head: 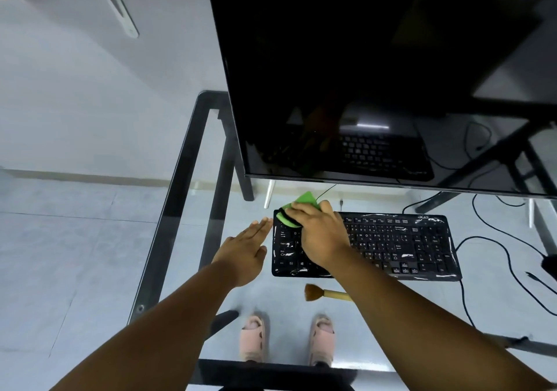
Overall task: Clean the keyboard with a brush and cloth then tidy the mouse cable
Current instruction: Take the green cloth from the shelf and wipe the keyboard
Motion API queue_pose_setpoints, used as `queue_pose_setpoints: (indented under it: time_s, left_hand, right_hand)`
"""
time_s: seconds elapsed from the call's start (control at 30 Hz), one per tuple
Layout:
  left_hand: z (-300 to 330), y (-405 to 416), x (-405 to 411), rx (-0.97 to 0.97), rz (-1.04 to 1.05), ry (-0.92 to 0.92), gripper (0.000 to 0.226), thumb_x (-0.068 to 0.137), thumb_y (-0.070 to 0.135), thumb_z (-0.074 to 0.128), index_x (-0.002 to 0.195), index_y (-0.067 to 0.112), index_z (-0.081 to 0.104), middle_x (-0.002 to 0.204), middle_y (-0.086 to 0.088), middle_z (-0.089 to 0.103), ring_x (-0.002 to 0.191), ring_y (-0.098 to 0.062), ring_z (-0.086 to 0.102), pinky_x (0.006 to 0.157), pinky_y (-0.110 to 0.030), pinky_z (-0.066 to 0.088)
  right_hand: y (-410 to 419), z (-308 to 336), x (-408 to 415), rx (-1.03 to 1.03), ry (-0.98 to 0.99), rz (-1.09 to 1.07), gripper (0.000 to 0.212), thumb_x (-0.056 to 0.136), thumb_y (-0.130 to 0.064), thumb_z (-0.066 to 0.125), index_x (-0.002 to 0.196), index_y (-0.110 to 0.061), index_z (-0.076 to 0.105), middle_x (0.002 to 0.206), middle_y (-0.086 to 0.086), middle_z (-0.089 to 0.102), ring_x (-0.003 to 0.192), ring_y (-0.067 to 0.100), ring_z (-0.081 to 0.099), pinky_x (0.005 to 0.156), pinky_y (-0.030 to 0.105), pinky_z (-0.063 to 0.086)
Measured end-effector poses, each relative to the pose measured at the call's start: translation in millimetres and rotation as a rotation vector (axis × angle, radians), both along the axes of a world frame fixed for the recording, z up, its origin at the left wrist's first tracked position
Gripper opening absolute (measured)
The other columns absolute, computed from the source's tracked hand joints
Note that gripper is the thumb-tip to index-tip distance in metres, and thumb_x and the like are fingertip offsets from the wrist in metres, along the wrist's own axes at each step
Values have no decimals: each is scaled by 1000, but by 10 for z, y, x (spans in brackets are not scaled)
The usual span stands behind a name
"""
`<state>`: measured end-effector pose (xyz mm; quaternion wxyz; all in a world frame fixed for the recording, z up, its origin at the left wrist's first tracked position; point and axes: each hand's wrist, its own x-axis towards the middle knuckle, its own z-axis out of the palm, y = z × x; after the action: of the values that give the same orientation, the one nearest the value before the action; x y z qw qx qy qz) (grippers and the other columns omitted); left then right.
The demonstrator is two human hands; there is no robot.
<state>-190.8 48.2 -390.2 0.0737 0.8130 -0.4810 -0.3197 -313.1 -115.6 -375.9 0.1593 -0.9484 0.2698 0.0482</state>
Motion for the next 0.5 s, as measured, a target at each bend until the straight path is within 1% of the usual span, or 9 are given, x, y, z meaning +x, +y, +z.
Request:
queue_pose_setpoints:
  time_s: [0.07, 0.13, 0.2, 0.23, 0.3, 0.37, 0.43, 0.5]
  left_hand:
    - [-23, 23, 25, -20, 1, 24, 59, 104, 27, 28, 154, 34, -2, 161, 18, -2, 148, -3, 0, 117, -39, 18]
    - [-33, 46, 30, -56, 17, 21, 58, 104, 28, 29, 155, 32, 1, 161, 17, -2, 149, -4, 1, 118, -37, 19]
    - [-51, 87, 15, -69, 51, -21, 57, 104, 31, 28, 156, 28, 4, 162, 14, -4, 149, -6, 1, 119, -35, 15]
    - [-71, 112, 3, -62, 62, -58, 56, 104, 32, 26, 156, 27, 3, 161, 14, -6, 149, -6, -1, 119, -33, 11]
    - [-129, 179, -19, -52, 77, -135, 56, 104, 33, 23, 155, 28, 1, 160, 14, -12, 149, -6, -5, 119, -31, 3]
    - [-177, 252, -17, -50, 98, -167, 57, 104, 33, 22, 155, 29, -2, 158, 15, -15, 148, -6, -9, 119, -31, -1]
    - [-200, 310, -4, -37, 97, -177, 57, 104, 34, 21, 155, 28, -5, 158, 14, -17, 146, -5, -14, 118, -30, -3]
    - [-206, 333, -8, -19, 88, -192, 58, 104, 35, 20, 155, 28, -7, 159, 13, -18, 144, -4, -18, 119, -30, -4]
  right_hand:
    - [-45, -3, -113, -41, -24, -12, 67, 84, -6, 48, 141, -42, 44, 146, -25, 41, 110, 16, 37, 91, 35, 41]
    - [-120, -3, -180, -53, -19, -110, 65, 84, -6, 48, 140, -40, 46, 145, -23, 43, 112, 16, 38, 90, 36, 41]
    - [-157, 6, -129, -35, 16, -185, 66, 83, -7, 49, 141, -39, 44, 145, -21, 43, 114, 17, 36, 92, 36, 40]
    - [-144, 13, -78, -26, 32, -185, 68, 83, -7, 49, 143, -39, 42, 146, -21, 42, 116, 17, 35, 94, 37, 39]
    - [-54, 27, 21, -10, 36, -114, 73, 82, -6, 50, 145, -40, 37, 148, -21, 37, 117, 17, 33, 95, 37, 38]
    - [34, 17, 47, -9, 14, -2, 76, 82, -3, 49, 145, -42, 35, 149, -24, 35, 115, 16, 33, 95, 35, 37]
    - [38, -4, -14, -16, -5, 73, 74, 82, -3, 48, 142, -45, 40, 148, -26, 36, 112, 14, 35, 95, 34, 37]
    - [-22, -22, -93, -31, -28, 64, 67, 83, -5, 48, 138, -45, 46, 146, -27, 40, 108, 13, 36, 92, 35, 40]
